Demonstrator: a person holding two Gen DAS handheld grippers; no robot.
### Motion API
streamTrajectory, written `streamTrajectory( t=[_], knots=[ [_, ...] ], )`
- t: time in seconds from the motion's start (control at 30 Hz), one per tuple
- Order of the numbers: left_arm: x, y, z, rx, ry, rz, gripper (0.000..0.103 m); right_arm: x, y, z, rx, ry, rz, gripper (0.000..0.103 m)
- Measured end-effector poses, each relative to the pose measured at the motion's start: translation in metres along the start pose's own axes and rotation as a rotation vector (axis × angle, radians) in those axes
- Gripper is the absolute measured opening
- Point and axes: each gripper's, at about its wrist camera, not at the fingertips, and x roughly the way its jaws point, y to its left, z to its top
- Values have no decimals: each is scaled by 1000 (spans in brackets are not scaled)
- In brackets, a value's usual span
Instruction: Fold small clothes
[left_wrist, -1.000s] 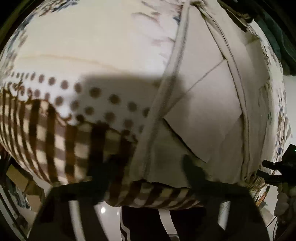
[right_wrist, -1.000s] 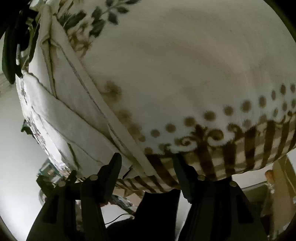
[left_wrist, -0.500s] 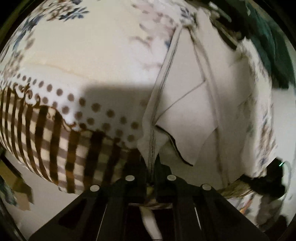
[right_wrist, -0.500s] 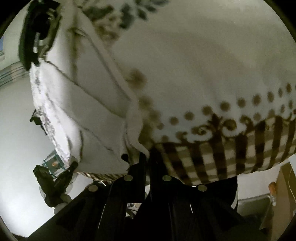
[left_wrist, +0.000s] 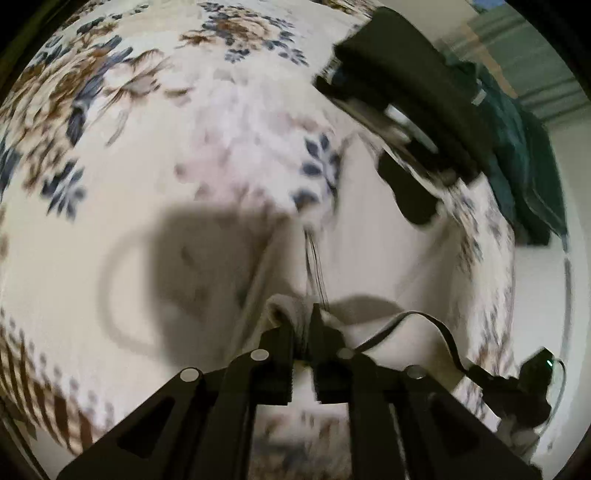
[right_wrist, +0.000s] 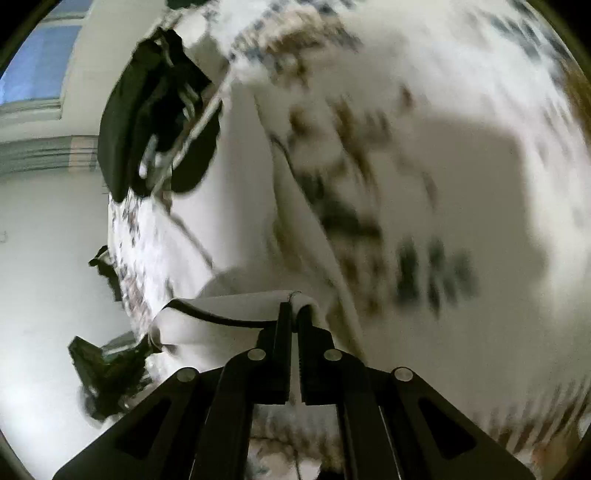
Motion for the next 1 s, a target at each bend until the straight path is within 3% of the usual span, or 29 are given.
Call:
streamTrajectory(
  t=[0.03, 0.1, 0.17, 0.23, 0.33, 0.47, 0.5, 0.57, 0.6, 0.63, 0.67, 0.83, 1.0],
  knots=[
    [8, 0, 10, -21, 6, 16, 12, 3, 4, 7, 7, 5, 5, 5],
    [5, 6, 17, -44, -8, 24, 24, 9, 4, 15, 10, 4, -5, 20],
    [-3, 16, 17, -60, -44, -16, 38, -3, 17, 14, -27, -38, -45, 58],
    [-9, 24, 16, -65, -60, -15, 64, -2, 13, 13, -36, -27, -54, 61],
    [-5, 33, 11, -55, -47, -13, 64, 10, -1, 9, -10, 15, -67, 61],
    [21, 28, 8, 13, 12, 11, 64, 26, 36, 4, 14, 66, -61, 61],
    [29, 24, 7, 42, 21, 28, 64, 29, 30, 7, 12, 73, -63, 61],
    [41, 16, 5, 95, 19, 63, 62, 40, 23, 10, 0, 81, -60, 61],
    [44, 13, 4, 113, 10, 76, 49, 45, 25, 10, -18, 71, -74, 58],
    [47, 9, 3, 142, 9, 70, 20, 49, 28, 11, -50, 51, -93, 41],
    [49, 6, 3, 159, 14, 84, 8, 51, 35, 12, -72, 33, -126, 10],
    [31, 1, 4, 192, -45, 43, 3, 43, 65, 13, -139, -52, -150, 4],
    [2, -3, 8, 199, -95, 8, 1, 11, 61, 36, -150, -89, -112, 3]
  ],
)
